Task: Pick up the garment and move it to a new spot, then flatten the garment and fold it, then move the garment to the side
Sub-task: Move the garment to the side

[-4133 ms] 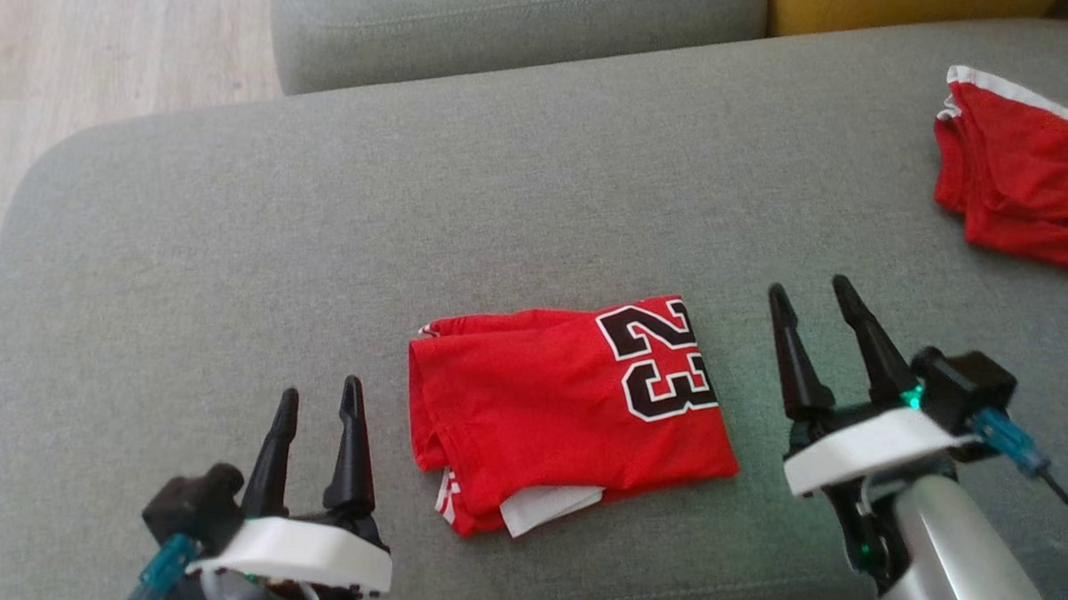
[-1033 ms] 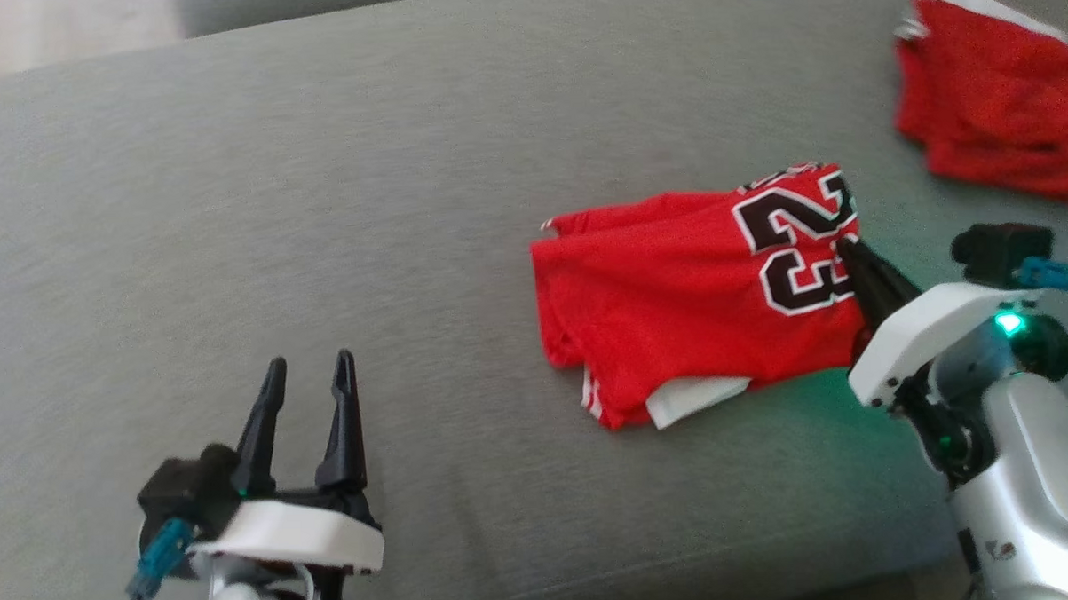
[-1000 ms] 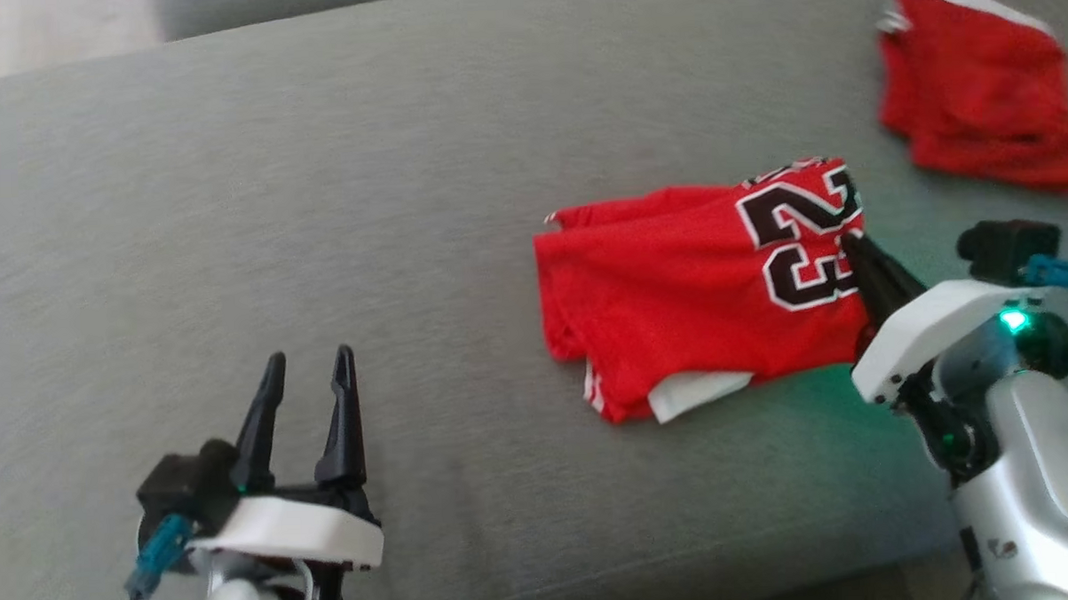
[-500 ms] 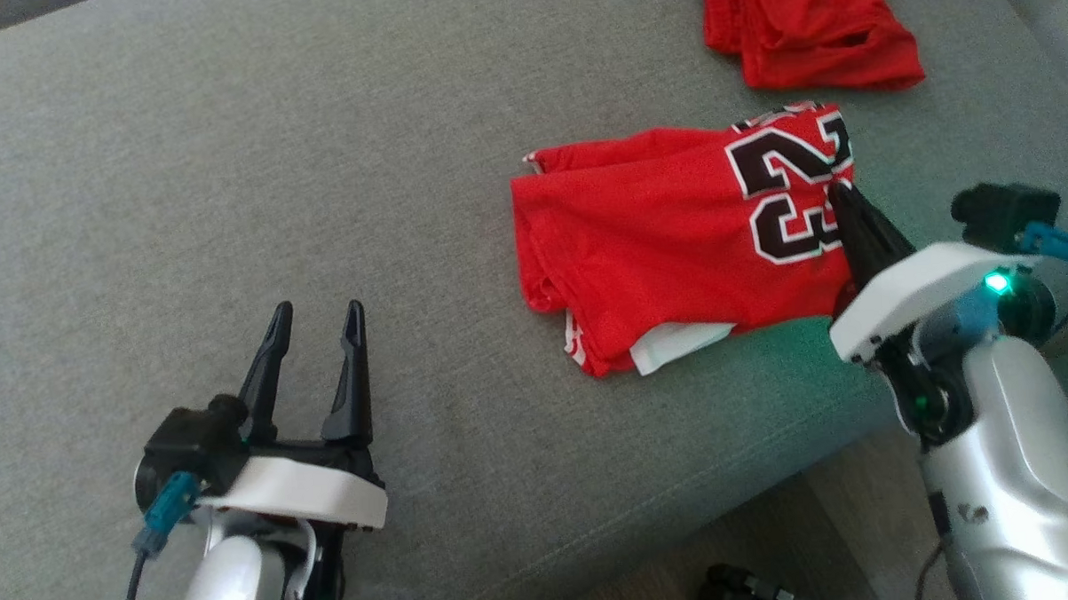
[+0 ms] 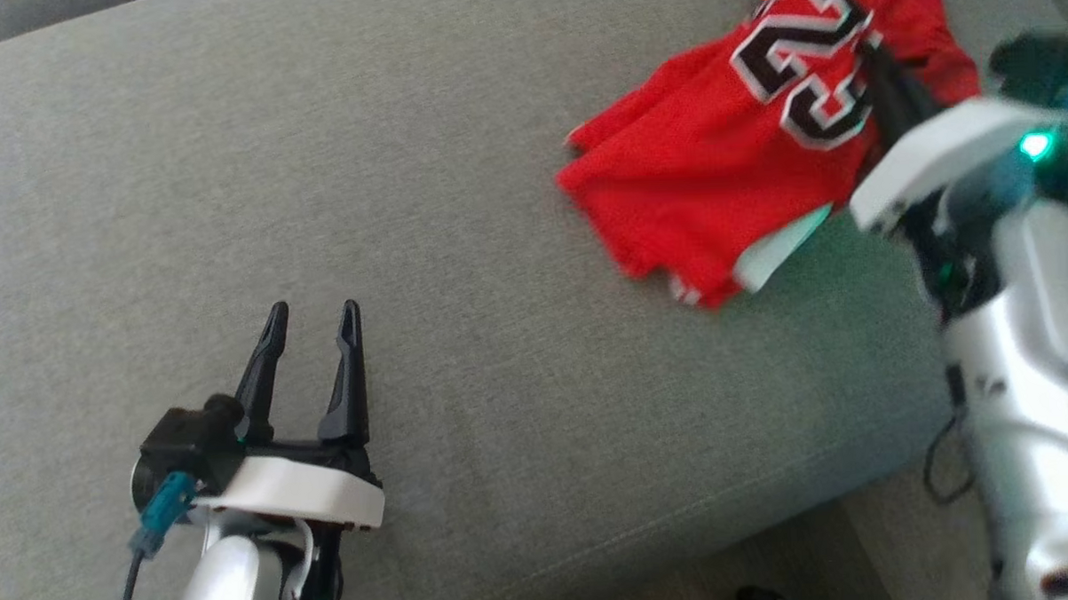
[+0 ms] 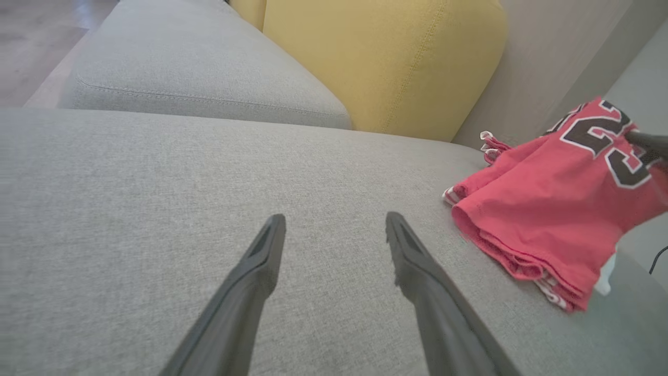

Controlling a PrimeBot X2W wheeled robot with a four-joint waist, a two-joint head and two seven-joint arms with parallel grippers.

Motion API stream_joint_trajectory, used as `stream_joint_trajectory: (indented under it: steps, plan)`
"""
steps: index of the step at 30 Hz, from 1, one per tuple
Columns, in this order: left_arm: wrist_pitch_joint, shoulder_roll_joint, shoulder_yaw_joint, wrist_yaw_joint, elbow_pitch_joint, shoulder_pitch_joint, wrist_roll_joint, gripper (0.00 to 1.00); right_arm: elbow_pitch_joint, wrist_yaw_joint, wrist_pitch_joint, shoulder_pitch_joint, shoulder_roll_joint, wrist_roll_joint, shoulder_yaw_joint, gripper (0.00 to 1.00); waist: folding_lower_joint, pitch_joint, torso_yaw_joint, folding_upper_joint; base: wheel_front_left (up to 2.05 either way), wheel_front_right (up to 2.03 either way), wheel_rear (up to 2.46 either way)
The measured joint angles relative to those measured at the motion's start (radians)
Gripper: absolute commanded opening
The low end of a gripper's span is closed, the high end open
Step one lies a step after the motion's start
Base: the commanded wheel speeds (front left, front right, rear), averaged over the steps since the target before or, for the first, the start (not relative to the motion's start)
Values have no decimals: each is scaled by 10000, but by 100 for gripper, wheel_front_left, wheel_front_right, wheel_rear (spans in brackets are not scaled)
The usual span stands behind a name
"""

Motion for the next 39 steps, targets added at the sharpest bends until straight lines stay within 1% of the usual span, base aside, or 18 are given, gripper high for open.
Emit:
stream_joint_trajectory:
  steps: [4,9,16,21,26,29,30,31,32,33,34,39]
  plan:
    - [0,-40,-8,0,-6,-4,-2,100,788,-2,77,-1184,-198,-380,-447,0,0,-51,267,0,0,0,0]
    - [0,-69,-29,-10,0,-48,-2,100,1931,-2,33,-2302,-510,-1030,-1386,0,0,-28,658,0,0,0,0]
    - [0,-102,-48,-19,6,-126,-2,100,3214,-2,-439,-3114,-1202,-2173,-3198,0,0,119,1240,0,0,0,0]
    - [0,-109,-105,-111,23,-141,0,100,3800,-2,-727,-3538,-1586,-3108,-4429,0,0,313,1624,0,0,0,0]
    - [0,-119,-178,-192,79,-191,2,100,4033,-2,-932,-3755,-1971,-4318,-5741,0,0,543,1962,0,0,0,0]
    - [0,-121,-207,-201,105,-206,4,100,4071,0,-941,-3755,-2130,-5179,-6245,0,0,690,2106,0,0,0,0]
    - [0,-121,-207,-201,105,-206,4,100,4071,0,-941,-3755,-2130,-5179,-6245,0,0,690,2106,0,0,0,0]
    - [0,-125,-213,-201,107,-219,6,100,4063,-2,-984,-3755,-2128,-5432,-6433,1,0,737,2139,0,0,0,0]
    - [0,-125,-215,-201,107,-231,6,100,4061,0,-1051,-3755,-2121,-5674,-6640,41,0,782,2164,0,0,0,0]
    - [0,-125,-213,-201,109,-244,8,100,4059,0,-1062,-3755,-2109,-5894,-6817,85,0,820,2183,0,0,0,0]
    - [0,-125,-213,-201,111,-263,19,100,4059,0,-1068,-3755,-2086,-6090,-7001,100,0,851,2195,0,0,0,0]
    - [0,-132,-203,-226,128,-368,36,100,3939,0,-1287,-3754,-1755,-6867,-7660,100,0,955,2168,0,0,0,0]
